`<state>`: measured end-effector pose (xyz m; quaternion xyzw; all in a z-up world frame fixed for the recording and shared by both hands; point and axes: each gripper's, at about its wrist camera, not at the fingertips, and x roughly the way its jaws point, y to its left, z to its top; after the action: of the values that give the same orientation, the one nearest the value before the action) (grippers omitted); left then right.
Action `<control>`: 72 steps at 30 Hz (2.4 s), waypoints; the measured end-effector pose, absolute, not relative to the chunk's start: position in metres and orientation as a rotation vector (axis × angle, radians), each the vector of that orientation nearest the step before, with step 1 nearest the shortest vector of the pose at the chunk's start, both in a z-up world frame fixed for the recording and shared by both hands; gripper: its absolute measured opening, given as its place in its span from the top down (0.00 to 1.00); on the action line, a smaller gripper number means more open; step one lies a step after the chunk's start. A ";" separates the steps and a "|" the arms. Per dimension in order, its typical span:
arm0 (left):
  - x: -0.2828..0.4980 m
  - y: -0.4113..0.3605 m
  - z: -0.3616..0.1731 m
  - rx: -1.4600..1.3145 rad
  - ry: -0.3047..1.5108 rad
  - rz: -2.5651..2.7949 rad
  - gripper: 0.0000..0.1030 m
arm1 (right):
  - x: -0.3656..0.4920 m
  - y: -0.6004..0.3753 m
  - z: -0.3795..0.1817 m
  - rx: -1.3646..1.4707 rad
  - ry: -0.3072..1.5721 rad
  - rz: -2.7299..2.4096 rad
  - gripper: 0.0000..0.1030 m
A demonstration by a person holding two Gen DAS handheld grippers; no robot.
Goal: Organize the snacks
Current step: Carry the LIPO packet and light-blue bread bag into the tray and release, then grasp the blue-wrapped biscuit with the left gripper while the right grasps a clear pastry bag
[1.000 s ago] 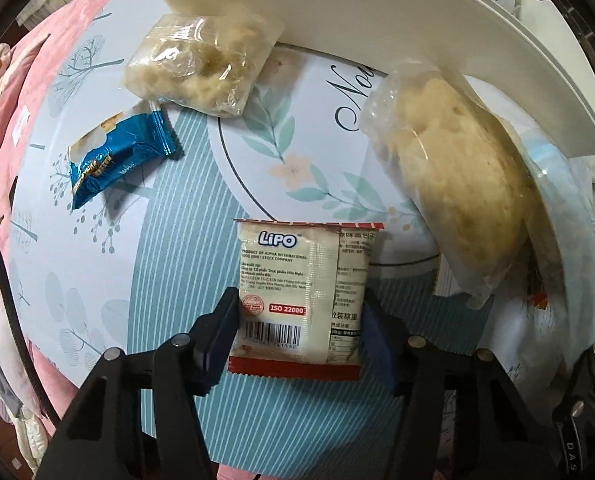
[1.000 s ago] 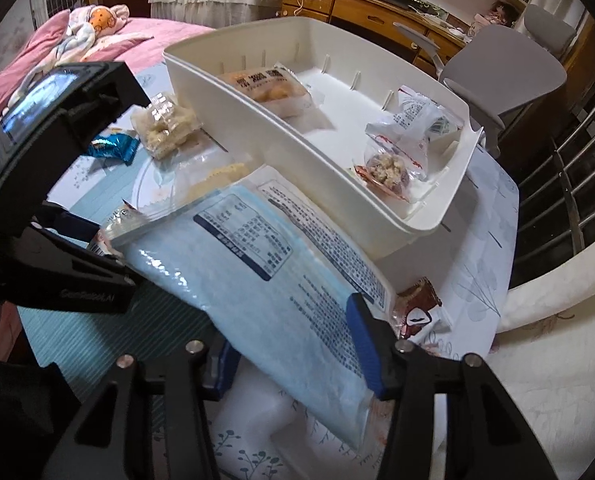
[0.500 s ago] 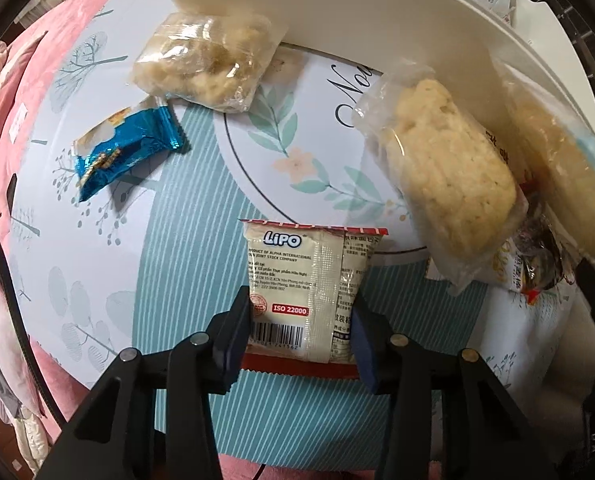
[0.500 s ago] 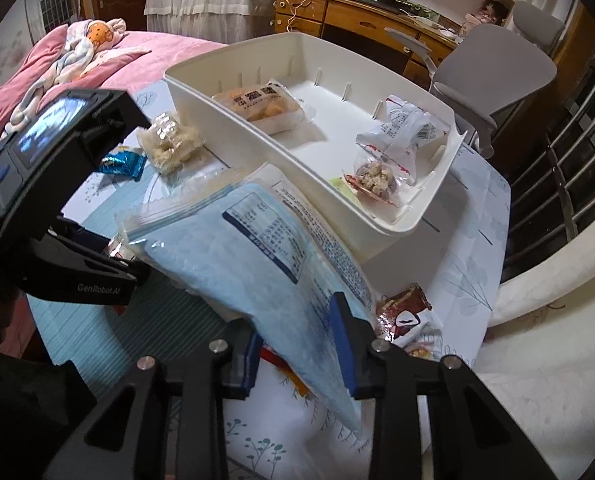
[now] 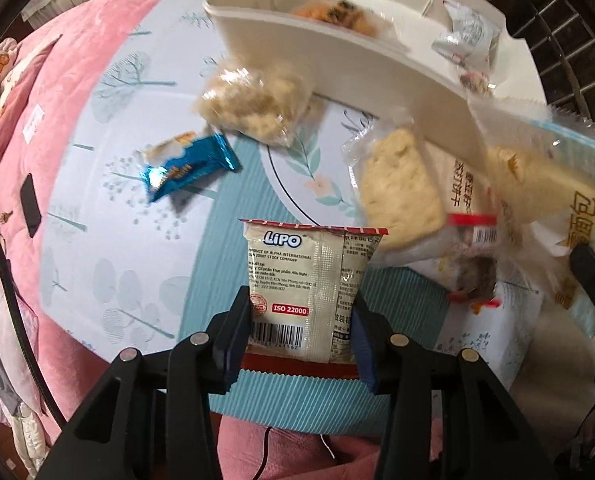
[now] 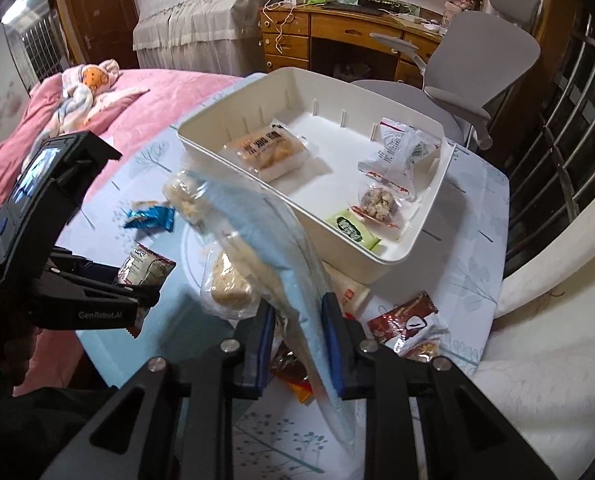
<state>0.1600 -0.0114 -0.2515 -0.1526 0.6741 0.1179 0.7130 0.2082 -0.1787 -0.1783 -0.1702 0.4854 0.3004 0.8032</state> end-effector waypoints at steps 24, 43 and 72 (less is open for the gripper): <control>0.229 -0.002 -0.129 -0.194 1.263 0.182 0.57 | 0.245 -0.173 -0.091 -0.195 0.798 0.654 0.83; 0.305 -0.015 -0.143 -0.245 1.192 0.096 0.30 | 0.316 -0.186 -0.125 -0.082 0.934 0.507 0.76; 0.211 0.012 -0.166 -0.376 1.245 0.219 0.27 | 0.312 -0.252 -0.161 0.290 1.181 0.399 0.63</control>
<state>0.2105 0.0119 -0.1662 -0.1748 0.5785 0.1018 0.7902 0.3119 -0.2522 -0.1606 0.1354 0.5509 0.1860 0.8022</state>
